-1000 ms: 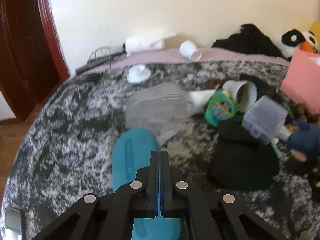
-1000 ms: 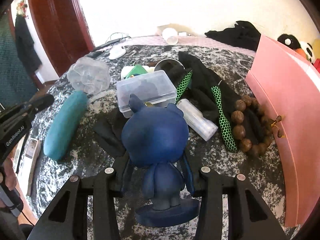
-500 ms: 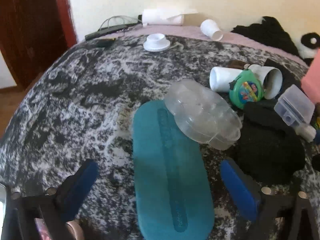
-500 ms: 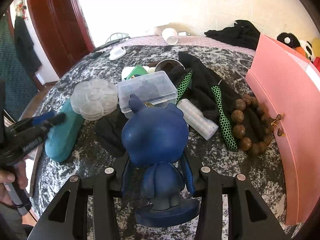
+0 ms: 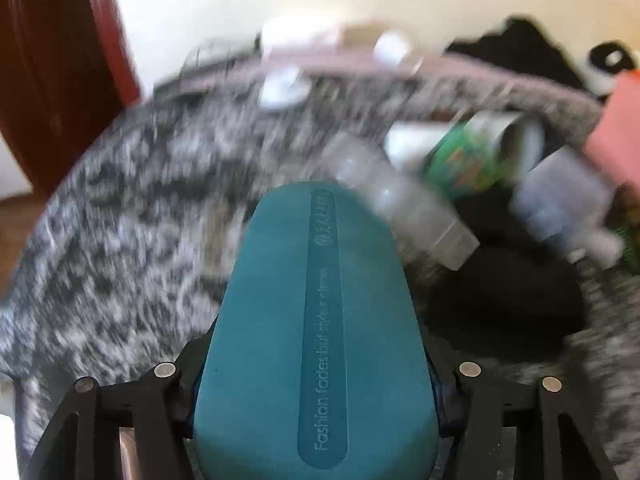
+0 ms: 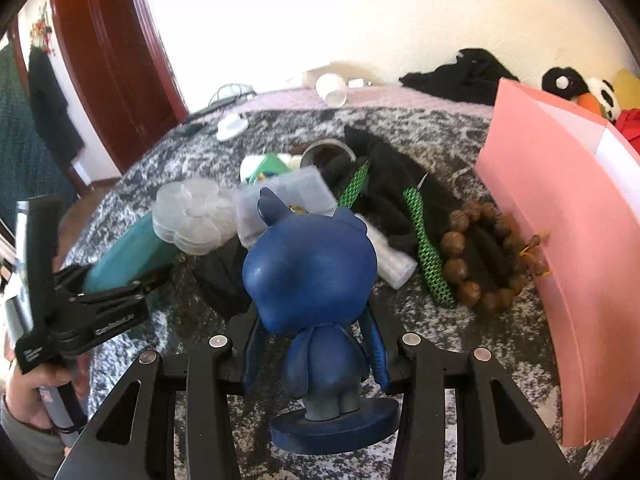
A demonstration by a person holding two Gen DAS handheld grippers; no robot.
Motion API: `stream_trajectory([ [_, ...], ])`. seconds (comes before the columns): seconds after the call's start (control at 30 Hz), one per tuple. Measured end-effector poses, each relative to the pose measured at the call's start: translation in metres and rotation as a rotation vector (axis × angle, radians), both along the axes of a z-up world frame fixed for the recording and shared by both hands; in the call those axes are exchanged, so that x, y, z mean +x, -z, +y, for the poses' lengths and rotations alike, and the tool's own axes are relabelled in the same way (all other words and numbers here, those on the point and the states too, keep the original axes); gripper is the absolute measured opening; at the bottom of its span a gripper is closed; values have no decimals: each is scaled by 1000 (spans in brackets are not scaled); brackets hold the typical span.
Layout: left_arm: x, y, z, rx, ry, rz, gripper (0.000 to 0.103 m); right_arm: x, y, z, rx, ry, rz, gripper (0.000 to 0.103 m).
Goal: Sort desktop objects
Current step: 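Carry the teal case and blue figurine into the pink box and release both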
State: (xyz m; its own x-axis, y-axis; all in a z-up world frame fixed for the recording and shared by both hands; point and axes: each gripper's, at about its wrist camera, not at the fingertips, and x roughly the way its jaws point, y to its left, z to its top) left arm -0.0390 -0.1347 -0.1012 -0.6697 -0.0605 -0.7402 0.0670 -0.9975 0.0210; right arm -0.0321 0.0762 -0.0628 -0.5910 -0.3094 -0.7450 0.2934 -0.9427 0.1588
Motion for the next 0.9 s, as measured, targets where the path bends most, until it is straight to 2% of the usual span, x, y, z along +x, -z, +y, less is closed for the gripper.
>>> stream_trajectory([
  [0.13, 12, -31, 19, 27, 43, 90, 67, 9, -15, 11, -13, 21, 33, 46],
  [0.27, 7, -54, 59, 51, 115, 137, 67, 22, -36, 30, -19, 64, 87, 46],
  [0.43, -3, -82, 113, 80, 210, 191, 67, 34, -65, 78, -59, 190, 156, 46],
  [0.6, -12, -111, 186, 102, 332, 231, 67, 48, -90, 139, -91, 349, 223, 46],
  [0.73, -23, -119, 239, 125, 421, 237, 67, 55, -104, 185, -51, 493, 294, 46],
  [0.9, -37, -114, 293, 132, 495, 218, 67, 48, -100, 222, -35, 571, 279, 45],
])
